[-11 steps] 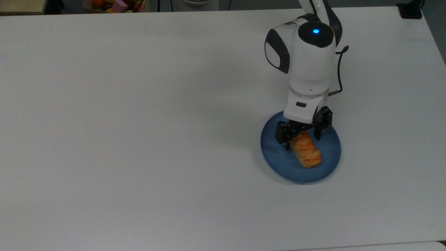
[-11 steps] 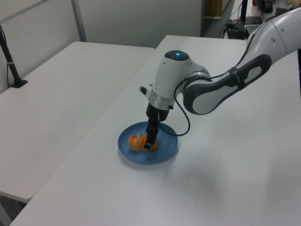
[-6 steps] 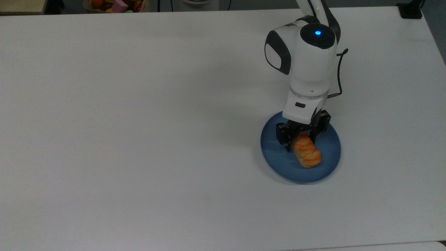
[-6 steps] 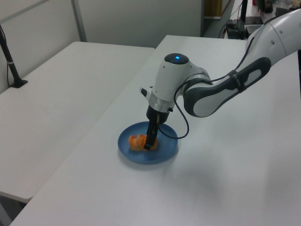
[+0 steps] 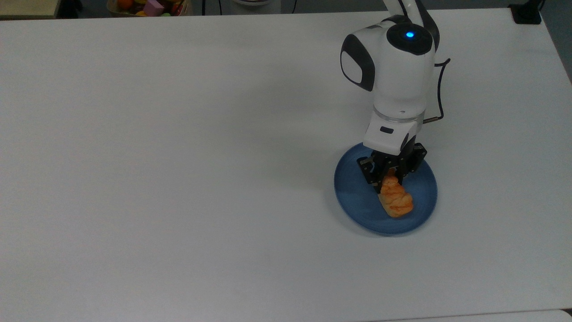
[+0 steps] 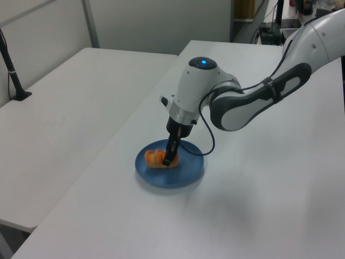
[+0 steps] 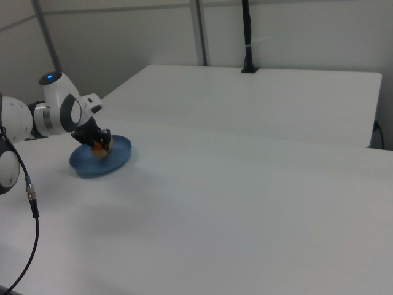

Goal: Put the bread on the table
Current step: 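Lower the gripper onto the bread roll and close it, then lift the bread roll off the plate and carry it away from the plate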

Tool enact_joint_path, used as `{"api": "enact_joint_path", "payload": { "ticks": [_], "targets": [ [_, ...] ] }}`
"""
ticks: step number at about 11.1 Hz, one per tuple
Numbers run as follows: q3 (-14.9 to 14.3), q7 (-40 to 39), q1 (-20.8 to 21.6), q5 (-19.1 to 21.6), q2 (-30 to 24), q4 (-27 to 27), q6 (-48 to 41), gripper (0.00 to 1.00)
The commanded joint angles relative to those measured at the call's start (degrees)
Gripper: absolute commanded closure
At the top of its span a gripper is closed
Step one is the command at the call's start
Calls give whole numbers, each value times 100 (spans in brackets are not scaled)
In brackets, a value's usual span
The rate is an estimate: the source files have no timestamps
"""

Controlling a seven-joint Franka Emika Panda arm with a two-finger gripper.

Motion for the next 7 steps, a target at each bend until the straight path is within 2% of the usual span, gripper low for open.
{"api": "enact_joint_path", "payload": {
  "ticks": [1, 4, 7],
  "targets": [
    [-51, 135, -95, 44, -811, -294, -320, 55],
    [-104, -31, -490, 421, -1662, -426, -1014, 54],
    [-165, -724, -990, 684, -2296, -785, -1516, 54]
  ]
}}
